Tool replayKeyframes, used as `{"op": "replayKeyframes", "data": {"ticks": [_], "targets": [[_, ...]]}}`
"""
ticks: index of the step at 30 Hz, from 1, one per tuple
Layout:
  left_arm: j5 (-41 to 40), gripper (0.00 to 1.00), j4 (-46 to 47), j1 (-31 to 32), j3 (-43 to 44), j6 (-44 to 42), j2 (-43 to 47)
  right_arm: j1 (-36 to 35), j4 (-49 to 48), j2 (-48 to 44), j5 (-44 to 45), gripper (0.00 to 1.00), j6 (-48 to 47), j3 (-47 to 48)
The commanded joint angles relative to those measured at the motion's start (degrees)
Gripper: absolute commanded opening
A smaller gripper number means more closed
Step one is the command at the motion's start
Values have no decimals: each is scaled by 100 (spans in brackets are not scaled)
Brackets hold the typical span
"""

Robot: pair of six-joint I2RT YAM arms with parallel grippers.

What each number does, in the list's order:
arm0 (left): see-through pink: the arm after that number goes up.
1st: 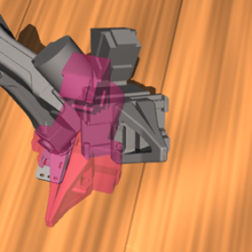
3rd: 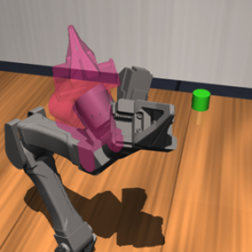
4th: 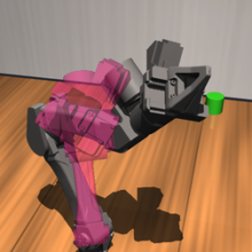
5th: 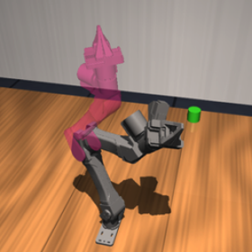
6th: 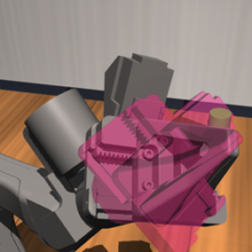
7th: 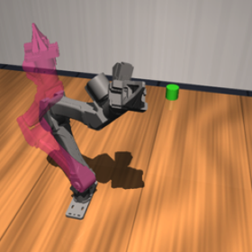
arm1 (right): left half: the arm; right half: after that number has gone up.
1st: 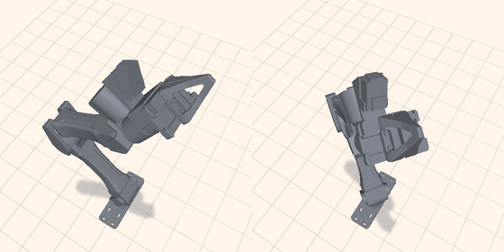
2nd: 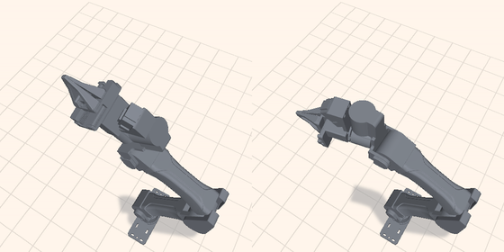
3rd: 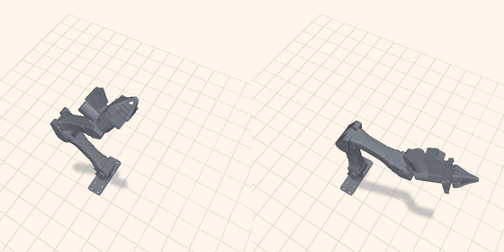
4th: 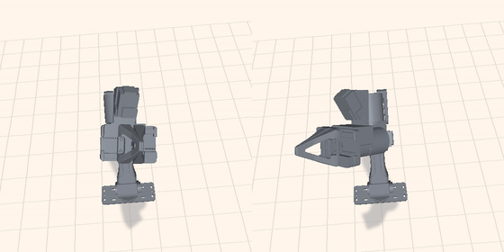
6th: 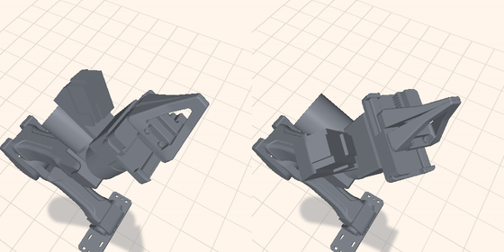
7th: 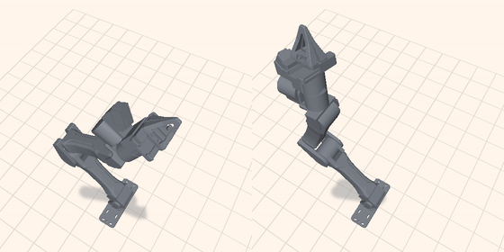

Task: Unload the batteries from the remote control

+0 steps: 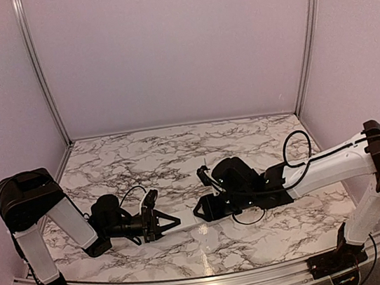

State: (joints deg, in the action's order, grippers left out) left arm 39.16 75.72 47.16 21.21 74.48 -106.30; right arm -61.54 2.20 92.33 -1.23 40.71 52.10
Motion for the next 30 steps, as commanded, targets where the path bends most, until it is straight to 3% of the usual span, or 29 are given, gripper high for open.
{"op": "replayKeyframes", "data": {"ticks": [1, 12, 22, 30], "targets": [[146, 0, 1726, 26, -12, 42, 212, -51, -33, -131, -72, 33, -28, -107], [207, 0, 1953, 25, -21, 106, 204, -53, -449, -209, -384, 30, -16, -243], [157, 0, 1836, 24, 13, 43, 147, -52, -435, -468, -249, 16, 17, -380], [150, 0, 1819, 30, -3, 37, 175, -52, -510, -392, -315, 16, 25, -396]]}}
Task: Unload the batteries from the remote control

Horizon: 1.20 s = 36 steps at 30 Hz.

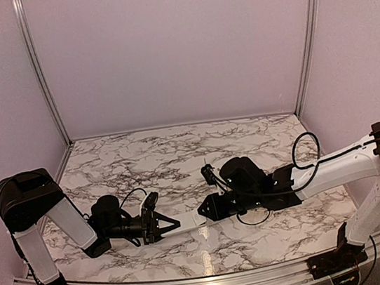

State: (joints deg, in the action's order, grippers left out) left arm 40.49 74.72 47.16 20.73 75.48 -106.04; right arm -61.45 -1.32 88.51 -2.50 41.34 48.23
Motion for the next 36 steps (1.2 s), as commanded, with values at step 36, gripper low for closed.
{"op": "replayKeyframes", "data": {"ticks": [36], "targets": [[-10, 0, 1831, 27, 28, -126, 209, -64, 40, -131, 33, 8, -31, -53]]}}
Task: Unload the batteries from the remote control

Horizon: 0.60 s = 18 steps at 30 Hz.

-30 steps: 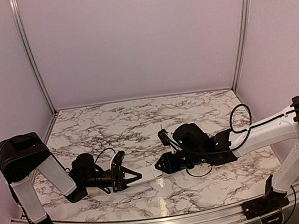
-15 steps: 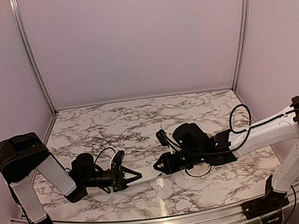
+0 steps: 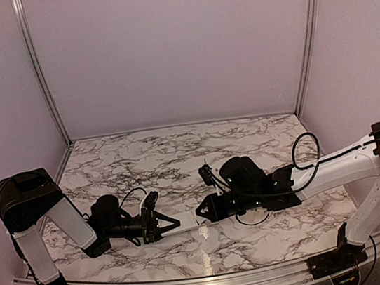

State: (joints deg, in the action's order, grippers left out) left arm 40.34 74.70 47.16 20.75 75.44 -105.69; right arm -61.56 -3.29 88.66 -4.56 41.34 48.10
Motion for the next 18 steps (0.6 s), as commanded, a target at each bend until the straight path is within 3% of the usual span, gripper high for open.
{"op": "replayKeyframes", "data": {"ticks": [1, 18], "targets": [[1, 0, 1835, 30, 25, -118, 186, -50, 240, -185, 251, 8, -28, -56], [-7, 0, 1806, 25, 8, -124, 230, -45, 724, -440, 720, 7, -14, -35]]}}
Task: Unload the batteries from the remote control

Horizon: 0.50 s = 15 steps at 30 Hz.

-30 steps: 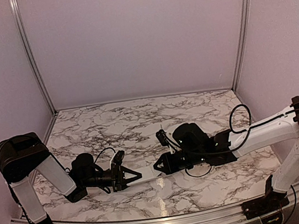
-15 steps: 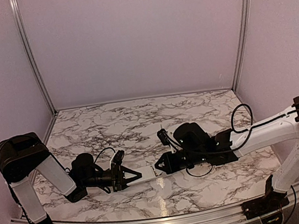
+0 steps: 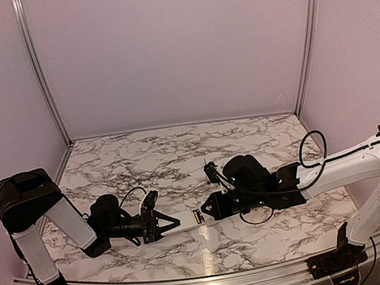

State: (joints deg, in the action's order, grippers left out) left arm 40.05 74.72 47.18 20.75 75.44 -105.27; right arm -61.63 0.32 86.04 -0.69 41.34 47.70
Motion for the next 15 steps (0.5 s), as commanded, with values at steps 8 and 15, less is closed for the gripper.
{"op": "replayKeyframes", "data": {"ticks": [8, 15], "targets": [[-43, 0, 1437, 17, -123, -318, 573, -43, 856, -569, 758, 7, -18, 127], [-169, 0, 802, 1, -150, -643, 921, 15, 1130, -891, 925, 7, -131, 213]]}}
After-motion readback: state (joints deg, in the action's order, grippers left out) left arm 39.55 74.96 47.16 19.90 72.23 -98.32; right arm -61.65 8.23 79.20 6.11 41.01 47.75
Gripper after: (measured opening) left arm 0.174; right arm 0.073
